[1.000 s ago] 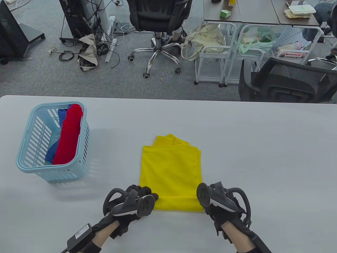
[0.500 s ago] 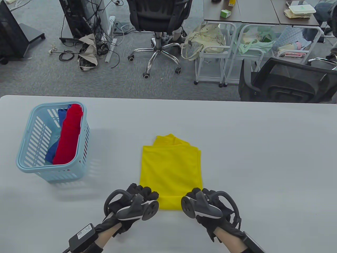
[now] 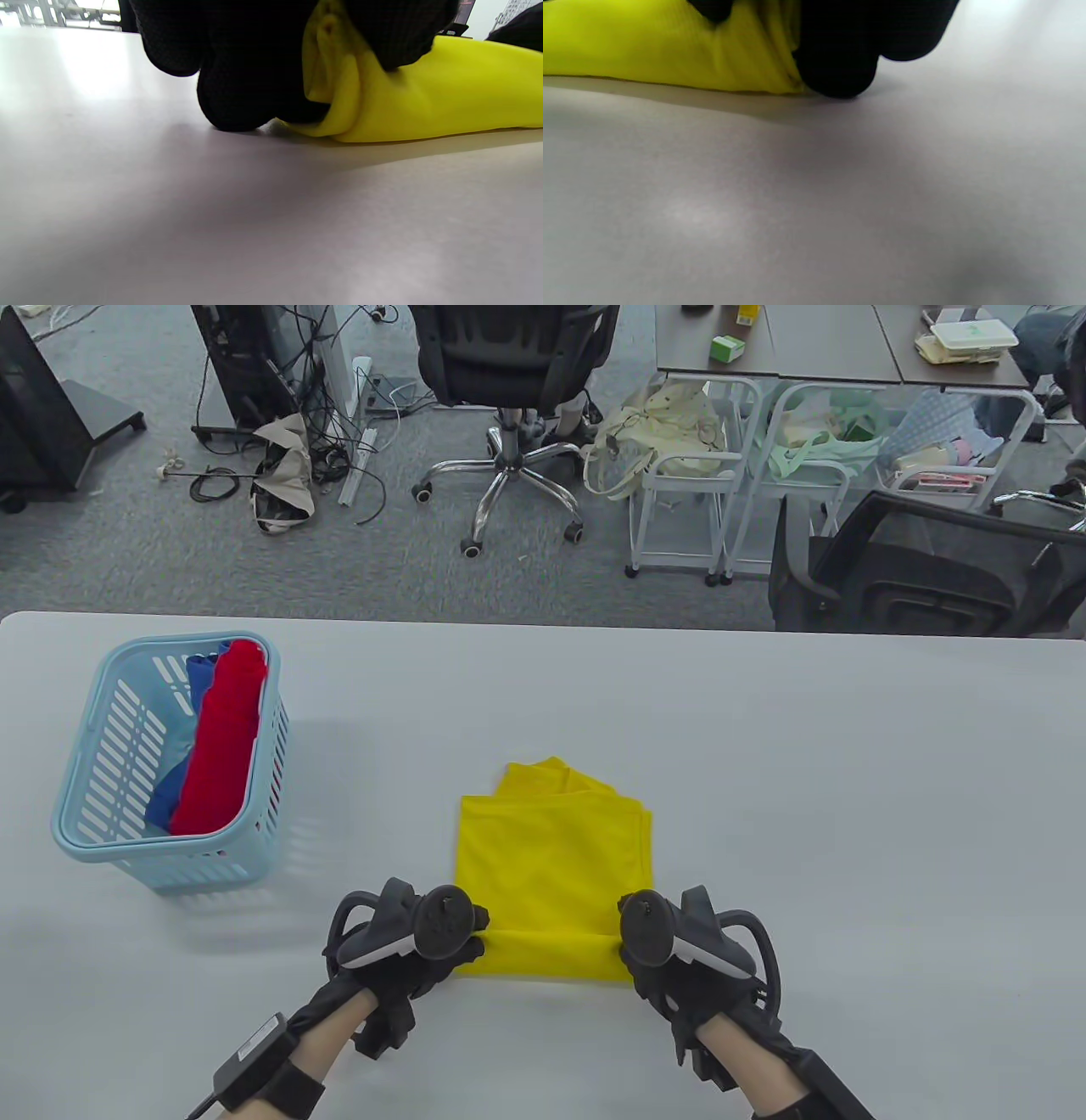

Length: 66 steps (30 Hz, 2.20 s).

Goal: Roll t-shirt into tight roll

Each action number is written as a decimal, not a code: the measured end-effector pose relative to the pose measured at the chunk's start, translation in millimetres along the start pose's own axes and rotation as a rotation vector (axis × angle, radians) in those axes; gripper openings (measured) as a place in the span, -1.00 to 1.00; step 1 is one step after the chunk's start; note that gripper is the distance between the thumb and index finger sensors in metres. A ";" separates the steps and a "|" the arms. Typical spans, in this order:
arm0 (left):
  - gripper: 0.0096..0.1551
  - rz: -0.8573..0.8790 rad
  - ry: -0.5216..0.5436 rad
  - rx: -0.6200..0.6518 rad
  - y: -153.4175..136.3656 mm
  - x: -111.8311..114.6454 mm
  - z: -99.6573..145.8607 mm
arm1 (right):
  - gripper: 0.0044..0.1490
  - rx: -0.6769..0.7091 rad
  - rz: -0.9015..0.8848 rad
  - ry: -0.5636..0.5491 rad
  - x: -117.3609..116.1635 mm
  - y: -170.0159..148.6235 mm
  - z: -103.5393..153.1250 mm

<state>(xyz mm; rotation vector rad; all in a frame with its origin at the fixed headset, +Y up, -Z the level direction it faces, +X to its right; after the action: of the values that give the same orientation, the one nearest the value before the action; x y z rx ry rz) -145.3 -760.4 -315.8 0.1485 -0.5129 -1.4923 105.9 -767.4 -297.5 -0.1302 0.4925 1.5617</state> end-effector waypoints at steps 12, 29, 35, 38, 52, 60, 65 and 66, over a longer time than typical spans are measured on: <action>-0.34 -0.181 0.107 0.127 50.1 -4.6 21.3 | -0.10 -0.037 -0.010 -0.003 -0.9 -3.9 0.8; -0.26 -0.294 0.055 0.108 47.1 12.3 14.1 | -0.06 0.130 0.291 -0.030 -3.4 23.5 10.3; -0.46 -0.285 0.098 0.110 45.6 2.7 11.7 | -0.31 0.158 0.144 -0.020 6.9 11.2 6.4; -0.48 -0.124 0.051 0.112 35.1 -2.2 11.9 | -0.32 0.209 -0.049 0.029 8.5 1.4 9.9; -0.45 -0.534 0.365 0.018 60.0 -23.4 33.5 | -0.24 -0.026 -0.024 0.008 1.8 -15.9 0.3; -0.34 -0.421 0.142 0.165 67.0 6.0 23.1 | -0.20 -0.163 0.063 -0.094 18.5 -22.8 12.5; -0.28 -0.362 0.108 0.163 62.0 8.2 19.5 | -0.34 0.016 0.120 -0.230 41.6 -3.4 31.9; -0.27 -0.367 0.109 0.160 61.9 8.5 18.9 | -0.36 0.116 0.055 -0.188 36.1 7.0 31.1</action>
<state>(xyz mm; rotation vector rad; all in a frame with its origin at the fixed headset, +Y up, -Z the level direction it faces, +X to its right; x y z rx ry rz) -96.8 -759.0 -272.2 0.4679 -0.5364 -1.7875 103.5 -722.0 -281.7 0.1195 0.4400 1.5768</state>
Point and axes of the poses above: the tracker on the back of each hand, its own y axis roughly to the thumb side, its own z axis roughly from the fingertips to the wrist, x = y × z, the point moved 4 cm from there along -z, roughly from the wrist to the fingertips, and after that the axes turned 4 degrees about z, right-handed, at the moved point
